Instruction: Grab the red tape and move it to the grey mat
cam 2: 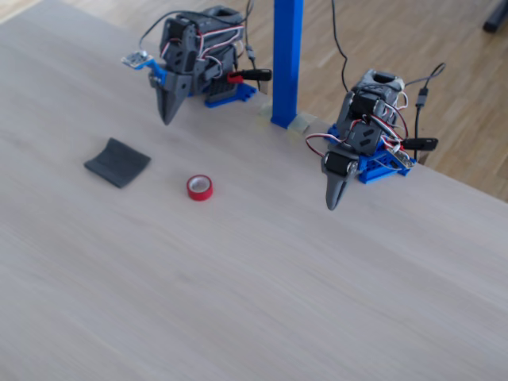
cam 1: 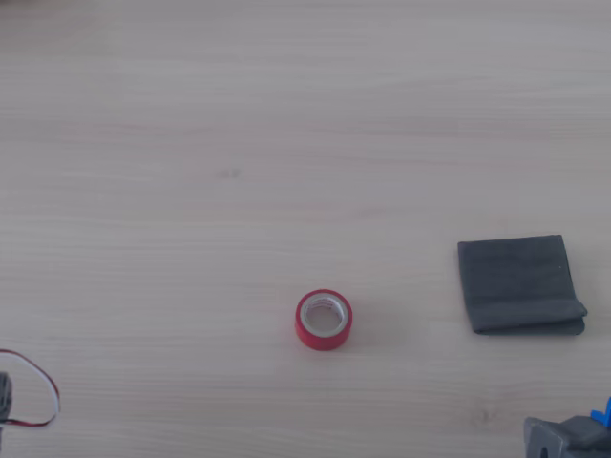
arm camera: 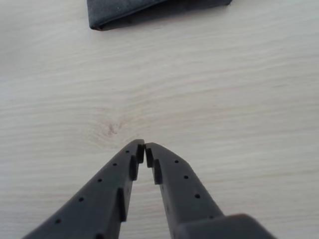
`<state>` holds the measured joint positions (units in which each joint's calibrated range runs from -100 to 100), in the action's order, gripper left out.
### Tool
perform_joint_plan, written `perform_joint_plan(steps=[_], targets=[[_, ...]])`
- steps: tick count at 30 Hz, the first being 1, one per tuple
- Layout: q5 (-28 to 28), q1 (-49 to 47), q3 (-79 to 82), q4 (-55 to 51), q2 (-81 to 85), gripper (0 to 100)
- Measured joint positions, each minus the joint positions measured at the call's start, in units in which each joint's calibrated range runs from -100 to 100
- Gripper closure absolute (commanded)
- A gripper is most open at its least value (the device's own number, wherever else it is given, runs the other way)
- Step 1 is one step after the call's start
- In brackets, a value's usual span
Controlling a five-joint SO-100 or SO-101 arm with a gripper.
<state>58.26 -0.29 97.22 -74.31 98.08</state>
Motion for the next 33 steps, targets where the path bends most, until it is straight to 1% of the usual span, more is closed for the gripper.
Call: perform_joint_plan(steps=[27, 29, 33], targets=[[0.2, -0.3, 0.3, 0.0, 0.0, 97], [0.1, -2.4, 0.0, 0.1, -1.2, 95], [0.1, -4.9, -4.5, 0.4, -7.2, 87]])
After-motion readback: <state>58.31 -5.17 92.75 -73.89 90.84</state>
